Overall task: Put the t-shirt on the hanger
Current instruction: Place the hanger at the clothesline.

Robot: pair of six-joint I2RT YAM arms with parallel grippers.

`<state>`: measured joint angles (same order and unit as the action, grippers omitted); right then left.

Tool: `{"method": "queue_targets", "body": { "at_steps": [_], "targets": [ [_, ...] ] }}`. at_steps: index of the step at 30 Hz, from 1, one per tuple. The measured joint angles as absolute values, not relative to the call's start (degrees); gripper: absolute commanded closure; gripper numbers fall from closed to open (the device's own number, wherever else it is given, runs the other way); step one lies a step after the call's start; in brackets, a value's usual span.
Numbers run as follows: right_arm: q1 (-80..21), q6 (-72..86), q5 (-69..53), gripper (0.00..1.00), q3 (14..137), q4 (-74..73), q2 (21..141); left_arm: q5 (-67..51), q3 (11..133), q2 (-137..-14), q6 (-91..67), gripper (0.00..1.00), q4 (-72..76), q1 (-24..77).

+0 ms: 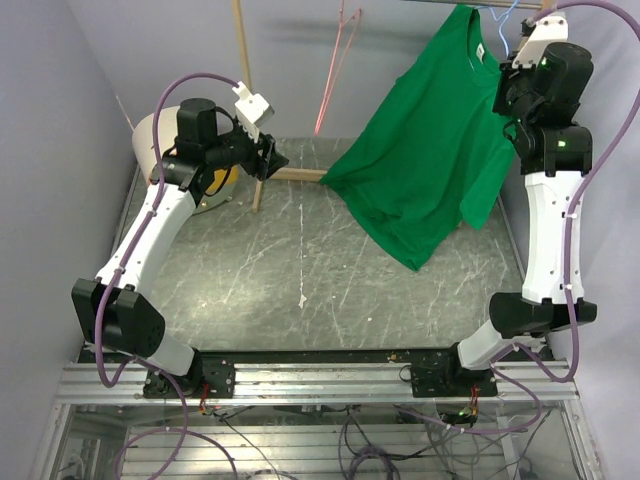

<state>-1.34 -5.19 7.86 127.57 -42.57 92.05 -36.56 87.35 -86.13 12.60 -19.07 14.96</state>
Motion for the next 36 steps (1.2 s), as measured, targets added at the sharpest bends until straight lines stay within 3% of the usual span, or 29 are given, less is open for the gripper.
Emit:
{"method": "queue_targets", "body": {
  "at_steps": [22,29,32,33,34,35,36],
  "targets": [
    [2.6,-5.2,4.0,1.0,122.7,-35.3,95.6,-37.6,84.9,-85.3,12.6,0.32,-18.5,14.8],
    [2.9,-5.1,3.7,1.0,115.9,-31.4,95.5,-37.6,84.2,-84.9,12.6,0.31,-18.4,14.8],
    [2.9,-4.9,3.6,0.64,112.8,-29.7,94.2,-37.6,83.9,-84.4,12.7,0.31,-18.4,14.8],
    [2.9,-4.7,3.4,0.45,111.7,-29.5,93.5,-37.6,83.8,-84.4,12.7,0.3,-18.4,14.8],
    [2.9,-4.4,3.2,0.17,110.7,-29.6,92.7,-37.6,83.7,-84.3,12.8,0.3,-18.4,14.8],
    [3.0,-4.7,2.6,0.02,108.6,-29.4,91.1,-37.6,83.6,-84.2,12.8,0.3,-18.3,14.8],
    [3.0,-4.2,2.1,0.0,106.7,-29.1,89.7,-37.6,83.5,-84.2,12.8,0.3,-18.3,14.8]
  ]
}}
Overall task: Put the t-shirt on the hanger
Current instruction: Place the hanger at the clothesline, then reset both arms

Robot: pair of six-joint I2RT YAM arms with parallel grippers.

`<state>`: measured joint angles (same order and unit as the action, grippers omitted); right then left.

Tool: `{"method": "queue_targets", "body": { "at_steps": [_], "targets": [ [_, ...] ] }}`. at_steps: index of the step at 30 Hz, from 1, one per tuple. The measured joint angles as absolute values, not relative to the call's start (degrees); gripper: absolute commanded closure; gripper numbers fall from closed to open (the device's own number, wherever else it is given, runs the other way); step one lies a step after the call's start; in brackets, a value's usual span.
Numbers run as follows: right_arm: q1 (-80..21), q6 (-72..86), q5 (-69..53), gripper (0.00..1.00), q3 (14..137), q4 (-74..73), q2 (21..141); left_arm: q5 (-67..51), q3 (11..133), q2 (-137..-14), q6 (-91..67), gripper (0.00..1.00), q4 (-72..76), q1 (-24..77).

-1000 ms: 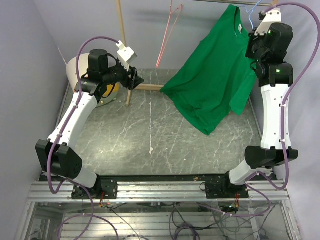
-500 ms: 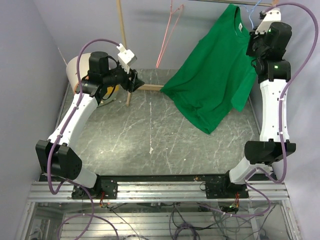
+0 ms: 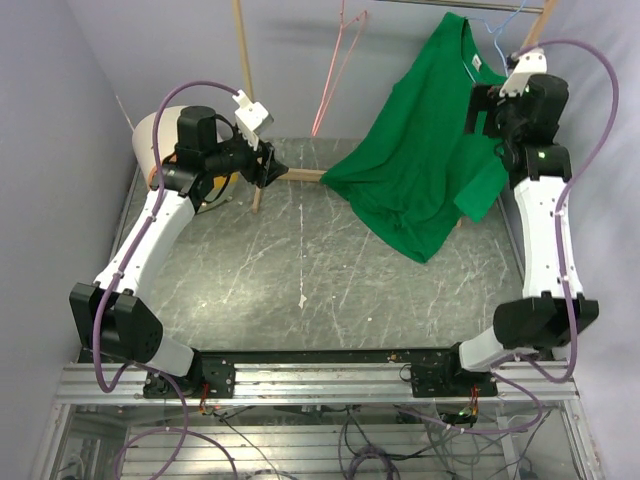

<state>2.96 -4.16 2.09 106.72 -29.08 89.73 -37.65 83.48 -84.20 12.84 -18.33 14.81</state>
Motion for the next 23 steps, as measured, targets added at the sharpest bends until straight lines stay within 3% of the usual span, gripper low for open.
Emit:
{"method": "queue_targets", "body": {
  "at_steps": [12,23],
  "targets": [
    [3.0,4.2,2.7,0.0,86.6,-25.5,61.8,-37.6,80.2,-82.7,11.5,0.3,-18.2,14.8],
    [3.0,16.1,13.9,0.0,79.7,-32.4,57.1,-37.2,78.9,-82.4,10.2,0.3,-18.2,14.8]
  ]
}}
